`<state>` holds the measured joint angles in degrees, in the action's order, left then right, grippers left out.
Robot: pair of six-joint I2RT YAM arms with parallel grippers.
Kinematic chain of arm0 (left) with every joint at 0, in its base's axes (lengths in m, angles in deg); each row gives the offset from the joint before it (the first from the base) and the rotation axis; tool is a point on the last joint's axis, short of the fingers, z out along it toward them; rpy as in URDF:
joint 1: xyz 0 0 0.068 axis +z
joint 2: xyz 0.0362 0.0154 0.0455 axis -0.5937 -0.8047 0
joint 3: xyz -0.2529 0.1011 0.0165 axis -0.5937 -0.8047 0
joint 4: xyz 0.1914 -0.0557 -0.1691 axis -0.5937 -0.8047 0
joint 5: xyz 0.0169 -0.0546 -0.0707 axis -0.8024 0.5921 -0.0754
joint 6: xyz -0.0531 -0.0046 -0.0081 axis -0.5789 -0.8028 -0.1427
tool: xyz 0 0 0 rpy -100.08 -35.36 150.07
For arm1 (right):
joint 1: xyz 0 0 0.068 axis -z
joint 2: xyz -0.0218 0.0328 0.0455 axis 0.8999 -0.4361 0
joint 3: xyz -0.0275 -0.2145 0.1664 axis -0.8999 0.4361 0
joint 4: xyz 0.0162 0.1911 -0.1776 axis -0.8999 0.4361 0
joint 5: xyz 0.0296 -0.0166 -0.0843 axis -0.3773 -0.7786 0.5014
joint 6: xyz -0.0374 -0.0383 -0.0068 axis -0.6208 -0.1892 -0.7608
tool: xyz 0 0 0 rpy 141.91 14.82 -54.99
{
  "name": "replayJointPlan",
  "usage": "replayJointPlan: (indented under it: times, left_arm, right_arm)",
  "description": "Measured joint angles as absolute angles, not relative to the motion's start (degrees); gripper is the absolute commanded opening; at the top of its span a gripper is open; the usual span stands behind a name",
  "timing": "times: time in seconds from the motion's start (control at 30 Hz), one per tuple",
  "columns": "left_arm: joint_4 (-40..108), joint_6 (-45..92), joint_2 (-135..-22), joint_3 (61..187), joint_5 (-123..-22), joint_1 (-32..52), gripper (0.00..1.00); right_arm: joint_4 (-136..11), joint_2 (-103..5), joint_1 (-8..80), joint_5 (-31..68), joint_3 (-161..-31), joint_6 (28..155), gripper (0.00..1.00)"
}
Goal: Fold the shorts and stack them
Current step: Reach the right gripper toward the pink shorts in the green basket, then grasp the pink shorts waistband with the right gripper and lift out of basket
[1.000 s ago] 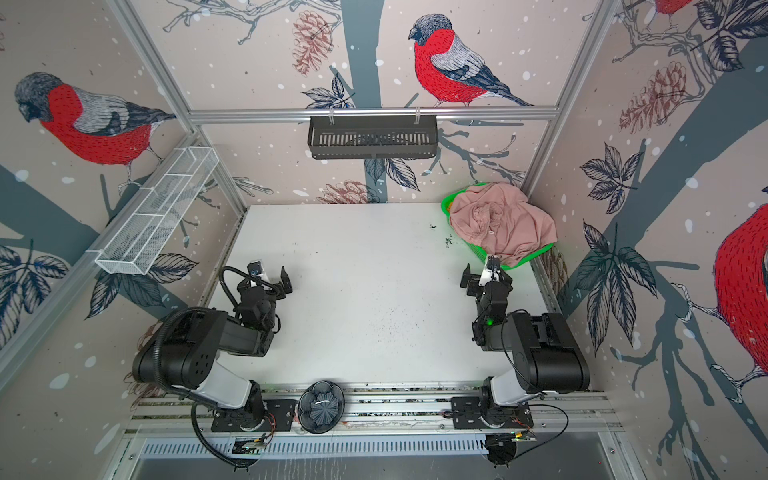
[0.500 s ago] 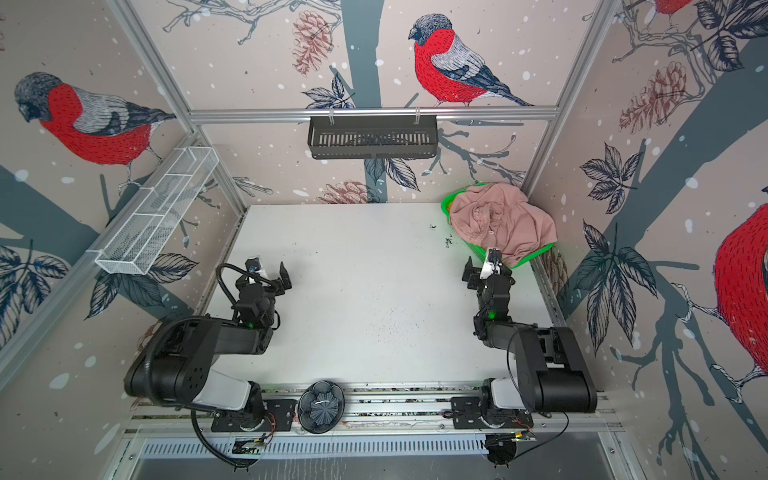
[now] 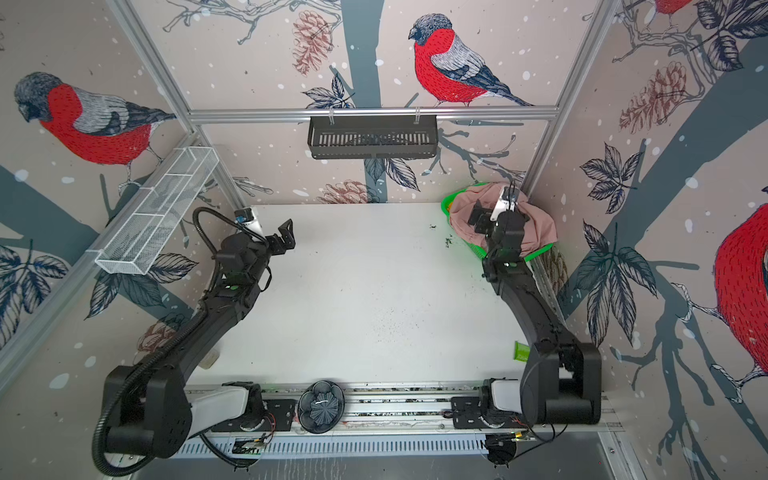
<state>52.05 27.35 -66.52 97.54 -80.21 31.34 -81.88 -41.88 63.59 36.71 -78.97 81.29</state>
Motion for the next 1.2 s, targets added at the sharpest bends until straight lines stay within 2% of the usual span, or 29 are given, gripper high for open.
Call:
replayJointPlan:
  times: [0.27, 0.47, 0.63, 0.7, 0.8, 0.83, 0.97, 1.2]
  left_arm:
    - [42.23, 26.56, -65.58, 100.25, -72.12, 31.34, 0.98]
    - [39.26, 26.47, -65.52, 100.86, -69.8, 31.34, 0.98]
    - [38.1, 26.45, -65.82, 101.08, -69.56, 31.34, 0.98]
    - [38.06, 26.43, -66.15, 101.08, -69.43, 31.34, 0.98]
    - [37.58, 26.39, -66.43, 101.08, -69.26, 31.34, 0.98]
    - [37.27, 26.39, -66.46, 101.13, -69.15, 31.34, 0.98]
    - [36.88, 26.36, -66.32, 101.41, -68.6, 31.34, 0.98]
    - [36.85, 25.97, -65.67, 101.61, -68.21, 31.34, 0.98]
  right_arm:
    - [-67.45, -62.23, 67.35, 34.8, -99.15, 82.23, 0.94]
    - [-63.3, -67.65, 68.09, 30.93, -99.5, 85.4, 0.87]
    - [-63.37, -69.6, 68.72, 26.34, -97.03, 87.61, 0.68]
    - [-63.85, -70.56, 69.14, 24.05, -97.14, 88.76, 0.49]
    - [-64.15, -72.15, 69.86, 20.92, -98.25, 89.66, 0.09]
    - [-64.02, -72.31, 70.1, 20.01, -98.47, 90.21, 0.04]
    - [-64.22, -70.19, 70.19, 16.05, -98.27, 91.54, 0.02]
    - [-66.91, -58.3, 69.44, 11.98, -95.69, 92.37, 0.02]
